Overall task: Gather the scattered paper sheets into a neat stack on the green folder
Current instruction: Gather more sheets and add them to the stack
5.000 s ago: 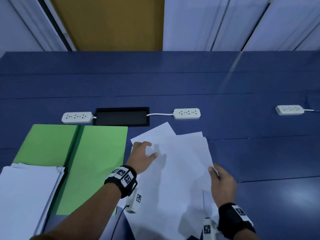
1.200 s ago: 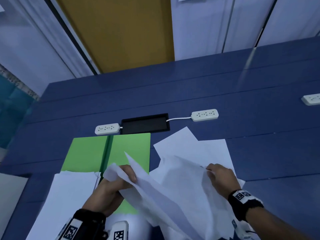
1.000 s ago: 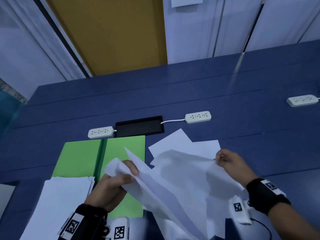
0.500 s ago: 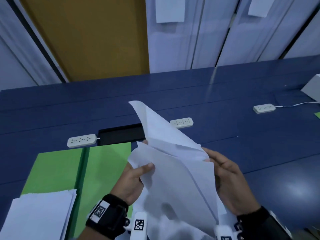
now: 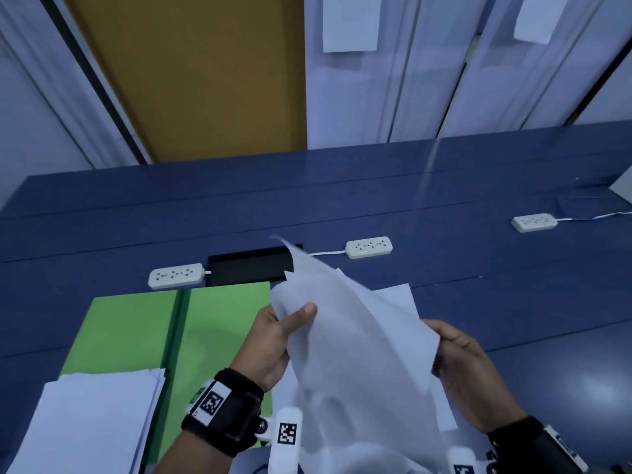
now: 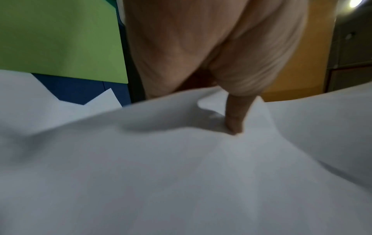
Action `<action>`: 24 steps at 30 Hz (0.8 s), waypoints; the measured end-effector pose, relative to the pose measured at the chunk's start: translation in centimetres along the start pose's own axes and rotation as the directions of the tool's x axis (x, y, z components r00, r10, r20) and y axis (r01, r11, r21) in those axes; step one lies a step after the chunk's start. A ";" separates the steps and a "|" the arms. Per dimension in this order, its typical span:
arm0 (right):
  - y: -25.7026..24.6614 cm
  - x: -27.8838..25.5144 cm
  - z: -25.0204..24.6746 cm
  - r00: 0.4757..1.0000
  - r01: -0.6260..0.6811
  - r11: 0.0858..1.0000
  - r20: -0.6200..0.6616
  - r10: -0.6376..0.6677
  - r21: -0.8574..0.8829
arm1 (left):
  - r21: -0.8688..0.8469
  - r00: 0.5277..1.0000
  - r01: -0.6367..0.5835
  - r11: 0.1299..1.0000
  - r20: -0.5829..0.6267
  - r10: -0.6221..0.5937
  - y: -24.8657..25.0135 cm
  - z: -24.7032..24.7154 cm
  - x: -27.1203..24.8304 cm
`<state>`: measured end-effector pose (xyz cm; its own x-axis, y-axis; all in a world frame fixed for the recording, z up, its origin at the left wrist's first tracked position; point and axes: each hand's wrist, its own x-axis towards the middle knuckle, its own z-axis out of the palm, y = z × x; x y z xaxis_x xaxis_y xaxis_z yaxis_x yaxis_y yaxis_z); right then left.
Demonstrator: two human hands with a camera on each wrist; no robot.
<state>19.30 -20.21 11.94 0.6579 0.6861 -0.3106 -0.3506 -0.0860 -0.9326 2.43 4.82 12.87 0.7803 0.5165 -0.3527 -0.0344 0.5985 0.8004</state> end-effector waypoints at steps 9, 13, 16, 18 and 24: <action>0.0 0.7 2.6 0.987 0.101 0.969 0.144 -0.069 -0.226 | 0.375 0.866 -0.076 0.924 -0.434 0.248 -1.9 1.7 0.6; 0.5 3.1 0.8 0.997 -0.072 0.996 0.002 0.073 -0.045 | 0.457 0.972 -0.107 0.883 -0.138 0.189 -0.9 1.1 -0.8; -0.3 3.9 -1.7 0.981 -0.193 0.978 0.036 0.190 0.084 | 0.345 0.984 0.014 0.938 0.160 -0.073 -0.8 0.0 -1.5; -0.5 4.4 -3.1 0.975 -0.207 0.968 0.108 0.193 0.140 | 0.375 0.961 0.102 0.921 0.201 -0.188 -1.4 0.2 -1.8; 0.6 6.9 -3.5 0.913 -0.231 0.967 0.320 0.253 -0.105 | 0.217 0.997 0.063 0.974 -0.049 -0.053 -4.0 2.5 -0.2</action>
<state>25.99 -18.08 8.62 0.2993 0.8357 -0.4605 -0.4207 -0.3176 -0.8498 3.98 0.77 10.94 0.7495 0.5132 -0.4182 0.1508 0.4827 0.8627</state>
